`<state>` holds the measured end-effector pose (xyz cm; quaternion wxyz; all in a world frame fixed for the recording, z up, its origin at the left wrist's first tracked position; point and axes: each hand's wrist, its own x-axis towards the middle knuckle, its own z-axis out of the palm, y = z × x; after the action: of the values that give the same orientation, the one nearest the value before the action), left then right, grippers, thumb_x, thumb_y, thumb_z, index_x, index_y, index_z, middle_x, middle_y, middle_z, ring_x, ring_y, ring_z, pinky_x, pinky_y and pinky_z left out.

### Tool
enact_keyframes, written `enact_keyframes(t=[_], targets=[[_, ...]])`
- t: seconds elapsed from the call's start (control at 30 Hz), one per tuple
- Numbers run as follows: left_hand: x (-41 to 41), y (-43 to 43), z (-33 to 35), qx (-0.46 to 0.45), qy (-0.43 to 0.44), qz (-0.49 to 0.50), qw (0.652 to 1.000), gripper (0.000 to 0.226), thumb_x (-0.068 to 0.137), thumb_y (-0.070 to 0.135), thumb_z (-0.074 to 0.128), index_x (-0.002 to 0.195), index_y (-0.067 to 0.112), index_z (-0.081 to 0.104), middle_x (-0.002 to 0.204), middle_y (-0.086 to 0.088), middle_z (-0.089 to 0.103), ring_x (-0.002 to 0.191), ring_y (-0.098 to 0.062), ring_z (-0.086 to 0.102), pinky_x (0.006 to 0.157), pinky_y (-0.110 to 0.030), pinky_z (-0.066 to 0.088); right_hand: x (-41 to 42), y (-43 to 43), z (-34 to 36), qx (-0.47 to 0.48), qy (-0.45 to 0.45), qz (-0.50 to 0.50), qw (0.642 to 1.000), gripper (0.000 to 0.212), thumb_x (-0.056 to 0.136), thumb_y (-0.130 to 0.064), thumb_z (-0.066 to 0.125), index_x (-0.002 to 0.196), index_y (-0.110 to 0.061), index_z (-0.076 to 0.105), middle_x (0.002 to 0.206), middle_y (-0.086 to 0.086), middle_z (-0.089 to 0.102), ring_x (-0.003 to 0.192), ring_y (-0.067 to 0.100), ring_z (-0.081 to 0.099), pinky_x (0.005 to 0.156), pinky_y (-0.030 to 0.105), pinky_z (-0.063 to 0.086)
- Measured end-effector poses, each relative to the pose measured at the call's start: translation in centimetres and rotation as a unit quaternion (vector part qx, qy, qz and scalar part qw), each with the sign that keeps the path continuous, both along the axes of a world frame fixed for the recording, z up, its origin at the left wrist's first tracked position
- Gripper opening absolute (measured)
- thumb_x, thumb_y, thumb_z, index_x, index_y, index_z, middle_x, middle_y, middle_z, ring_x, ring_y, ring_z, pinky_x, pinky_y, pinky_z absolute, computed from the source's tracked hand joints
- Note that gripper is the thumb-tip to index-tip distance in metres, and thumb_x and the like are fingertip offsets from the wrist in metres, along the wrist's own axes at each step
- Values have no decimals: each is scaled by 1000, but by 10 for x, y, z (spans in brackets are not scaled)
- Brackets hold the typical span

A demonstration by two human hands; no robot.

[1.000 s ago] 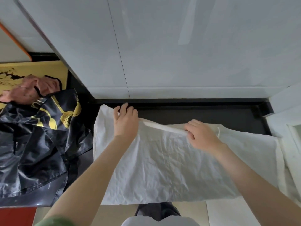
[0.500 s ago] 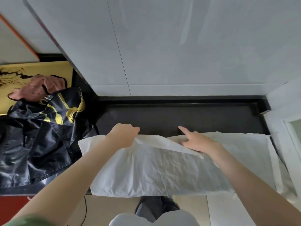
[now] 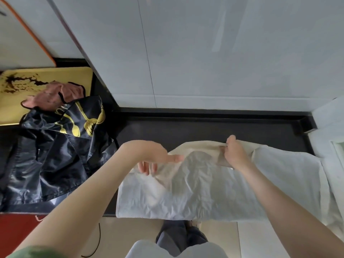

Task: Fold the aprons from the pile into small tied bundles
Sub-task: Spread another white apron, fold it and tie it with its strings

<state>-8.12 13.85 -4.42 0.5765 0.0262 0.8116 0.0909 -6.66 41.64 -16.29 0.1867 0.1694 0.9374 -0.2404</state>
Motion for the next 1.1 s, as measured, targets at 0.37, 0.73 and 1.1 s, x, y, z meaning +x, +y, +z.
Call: enact_keyframes(t=[0.37,0.73,1.1], targets=[[24,-64,-90,-63,19,384,921,72,87,74,34,49,14,36,50,-2,36,41,-16,34,47,-27,33,5,9,-13,12,10,-1,1000,40,93,-17,53,129,-6,39,117,16,52,90,30,56,67,35,42],[22,-53,-99,67,141,537,829,41,84,22,66,52,11,42,44,2,37,41,-14,30,45,-22,28,14,-9,-31,99,67,85,989,62,81,-10,67,138,-11,43,145,10,32,127,29,32,103,36,32],[4,-87,-114,33,371,559,741,14,91,3,42,84,5,55,75,-11,47,70,-24,42,56,-29,34,32,2,-42,101,32,92,990,64,94,-56,9,153,-30,9,161,-8,6,145,16,6,118,43,8]])
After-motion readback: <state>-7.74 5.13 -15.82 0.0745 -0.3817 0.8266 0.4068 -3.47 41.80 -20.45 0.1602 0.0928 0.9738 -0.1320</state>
